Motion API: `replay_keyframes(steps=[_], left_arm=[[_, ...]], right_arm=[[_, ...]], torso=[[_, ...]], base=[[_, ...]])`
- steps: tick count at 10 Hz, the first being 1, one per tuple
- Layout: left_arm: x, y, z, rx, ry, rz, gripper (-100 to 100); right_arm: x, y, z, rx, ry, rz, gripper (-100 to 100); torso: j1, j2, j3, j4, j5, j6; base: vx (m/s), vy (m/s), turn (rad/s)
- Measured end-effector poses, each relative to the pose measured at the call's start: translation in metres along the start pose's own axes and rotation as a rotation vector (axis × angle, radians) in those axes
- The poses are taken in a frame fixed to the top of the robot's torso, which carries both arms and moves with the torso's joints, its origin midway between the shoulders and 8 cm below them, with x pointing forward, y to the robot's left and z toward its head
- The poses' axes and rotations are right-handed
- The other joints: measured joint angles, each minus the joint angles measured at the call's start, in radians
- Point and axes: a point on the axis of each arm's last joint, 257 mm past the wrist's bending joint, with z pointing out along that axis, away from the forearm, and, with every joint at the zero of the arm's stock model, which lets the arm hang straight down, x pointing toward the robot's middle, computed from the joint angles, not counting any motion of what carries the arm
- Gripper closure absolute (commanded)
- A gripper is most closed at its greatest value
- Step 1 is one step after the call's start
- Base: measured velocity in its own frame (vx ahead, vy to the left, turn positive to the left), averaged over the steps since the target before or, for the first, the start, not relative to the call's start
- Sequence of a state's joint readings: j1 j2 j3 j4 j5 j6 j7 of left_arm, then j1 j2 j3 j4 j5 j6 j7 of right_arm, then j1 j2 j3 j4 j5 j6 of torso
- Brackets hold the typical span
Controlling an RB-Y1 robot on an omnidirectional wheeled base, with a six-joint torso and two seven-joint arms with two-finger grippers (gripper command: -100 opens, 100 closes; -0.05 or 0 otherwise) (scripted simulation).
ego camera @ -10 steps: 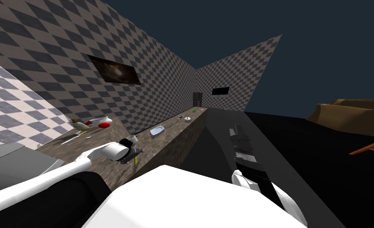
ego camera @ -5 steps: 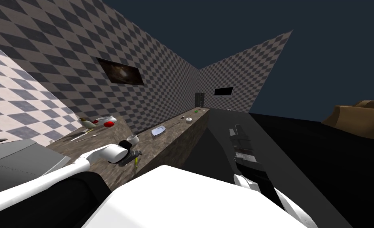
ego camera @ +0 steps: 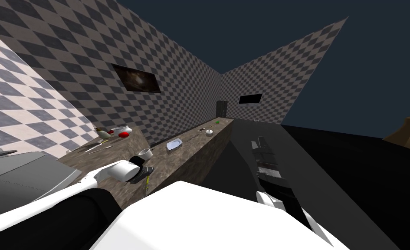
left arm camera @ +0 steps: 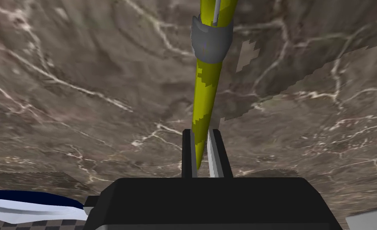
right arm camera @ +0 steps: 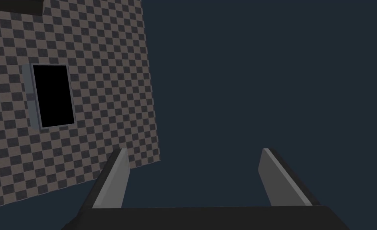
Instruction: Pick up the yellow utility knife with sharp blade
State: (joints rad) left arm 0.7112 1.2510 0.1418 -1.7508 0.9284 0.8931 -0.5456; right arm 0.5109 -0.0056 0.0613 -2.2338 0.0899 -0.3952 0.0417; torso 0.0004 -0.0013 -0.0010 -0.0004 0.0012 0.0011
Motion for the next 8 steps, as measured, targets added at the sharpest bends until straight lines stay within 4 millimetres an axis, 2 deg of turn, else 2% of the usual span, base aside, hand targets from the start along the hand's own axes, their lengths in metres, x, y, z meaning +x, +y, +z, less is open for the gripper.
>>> replay_keyframes(steps=[2,3,4,7,8], left_arm=[[0.0,0.0,0.0,0.001,0.0,0.0,100],[0.0,0.0,0.0,0.001,0.0,0.0,0],[0.0,0.0,0.0,0.001,0.0,0.0,100],[-0.012,-0.002,-0.009,-0.011,-0.002,-0.042,100],[-0.016,-0.002,-0.011,-0.019,-0.001,-0.06,100]], right_arm=[[0.0,0.0,0.0,0.0,0.0,0.0,0],[0.0,0.0,0.0,0.0,0.0,0.0,0],[0.0,0.0,0.0,0.0,0.0,0.0,0],[0.0,0.0,0.0,0.0,0.0,0.0,0],[0.0,0.0,0.0,0.0,0.0,0.0,0]], torso=[[0.001,0.0,0.0,0.0,0.0,0.0],[0.001,0.0,0.0,0.0,0.0,0.0],[0.001,0.0,0.0,0.0,0.0,0.0],[-0.001,0.012,0.007,0.002,-0.001,0.0],[-0.001,0.012,0.007,0.002,0.0,0.0]], base=[[0.0,0.0,0.0],[0.0,0.0,0.0],[-0.088,-0.006,-0.222],[-0.181,-0.018,-0.214],[-0.066,-0.007,-0.049]])
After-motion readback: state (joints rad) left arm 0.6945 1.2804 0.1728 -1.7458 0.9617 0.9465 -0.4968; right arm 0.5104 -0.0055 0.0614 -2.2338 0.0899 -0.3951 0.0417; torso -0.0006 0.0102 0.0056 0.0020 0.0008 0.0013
